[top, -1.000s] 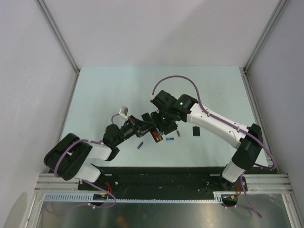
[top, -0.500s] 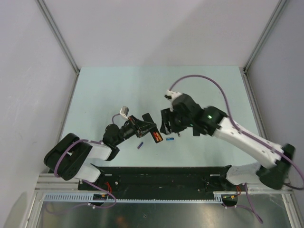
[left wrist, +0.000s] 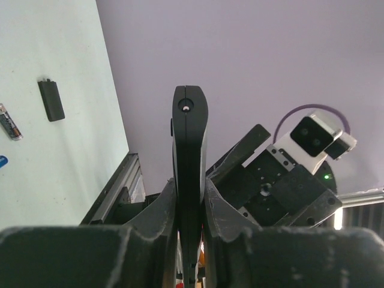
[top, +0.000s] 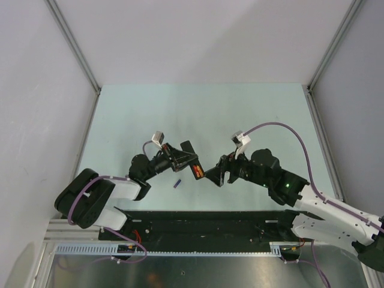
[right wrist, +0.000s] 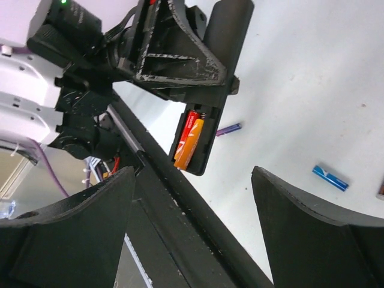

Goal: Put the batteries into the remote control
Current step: Load the battery into the remote control.

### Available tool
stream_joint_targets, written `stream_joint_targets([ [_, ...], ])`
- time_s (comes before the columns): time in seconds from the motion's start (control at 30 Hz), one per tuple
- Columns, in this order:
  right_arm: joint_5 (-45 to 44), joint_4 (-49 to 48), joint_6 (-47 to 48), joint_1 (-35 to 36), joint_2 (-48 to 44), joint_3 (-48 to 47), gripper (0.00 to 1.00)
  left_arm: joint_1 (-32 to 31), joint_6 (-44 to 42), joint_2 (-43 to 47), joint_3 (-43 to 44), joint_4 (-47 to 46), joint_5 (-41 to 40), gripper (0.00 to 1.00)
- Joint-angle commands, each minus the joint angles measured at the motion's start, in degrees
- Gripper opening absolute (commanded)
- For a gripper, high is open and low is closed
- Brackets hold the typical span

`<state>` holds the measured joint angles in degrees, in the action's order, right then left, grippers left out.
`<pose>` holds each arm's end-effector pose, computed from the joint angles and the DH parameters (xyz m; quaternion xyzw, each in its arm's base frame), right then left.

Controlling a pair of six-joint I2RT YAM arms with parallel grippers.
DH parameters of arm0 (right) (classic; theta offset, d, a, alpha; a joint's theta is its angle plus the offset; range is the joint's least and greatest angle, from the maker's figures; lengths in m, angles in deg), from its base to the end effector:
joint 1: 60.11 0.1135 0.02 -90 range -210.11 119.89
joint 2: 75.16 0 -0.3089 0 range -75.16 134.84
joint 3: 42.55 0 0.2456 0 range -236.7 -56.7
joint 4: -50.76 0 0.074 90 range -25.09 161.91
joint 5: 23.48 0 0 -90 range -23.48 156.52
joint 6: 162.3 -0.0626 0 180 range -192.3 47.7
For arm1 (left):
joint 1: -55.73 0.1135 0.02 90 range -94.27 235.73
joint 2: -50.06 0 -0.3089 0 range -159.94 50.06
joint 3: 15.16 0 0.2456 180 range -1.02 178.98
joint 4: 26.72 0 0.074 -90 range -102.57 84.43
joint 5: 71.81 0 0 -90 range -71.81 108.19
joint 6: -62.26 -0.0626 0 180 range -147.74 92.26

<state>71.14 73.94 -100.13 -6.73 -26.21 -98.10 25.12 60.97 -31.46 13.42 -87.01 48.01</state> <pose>0.1104 0.1570 0.3358 -0.2006 0.7759 0.4133 0.4324 0.1991 -0.1539 0.2394 -0.1409 0.6516 -0.7121 0.2199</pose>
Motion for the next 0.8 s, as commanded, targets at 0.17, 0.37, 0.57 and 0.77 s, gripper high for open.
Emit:
stream_joint_targets([
  [0.17, 9.1, -18.7, -0.4, -0.8, -2.0, 6.5, 0.83, 0.3, 2.2, 3.7, 2.6, -3.2, 0.9, 0.00],
  [0.37, 9.9, -21.3, -0.8, -1.8, -0.6, 8.5, 0.78, 0.3, 2.1, 5.0, 2.5, -2.3, 0.4, 0.00],
  [0.57, 11.2, -23.4, -1.3, -3.0, 1.2, 9.3, 0.76, 0.3, 2.3, 6.0, 1.7, -2.0, 0.1, 0.00],
  [0.77, 12.6, -25.6, -1.3, -3.1, 3.0, 9.6, 0.71, 0.3, 2.3, 6.6, 1.4, -1.9, 0.3, 0.00],
])
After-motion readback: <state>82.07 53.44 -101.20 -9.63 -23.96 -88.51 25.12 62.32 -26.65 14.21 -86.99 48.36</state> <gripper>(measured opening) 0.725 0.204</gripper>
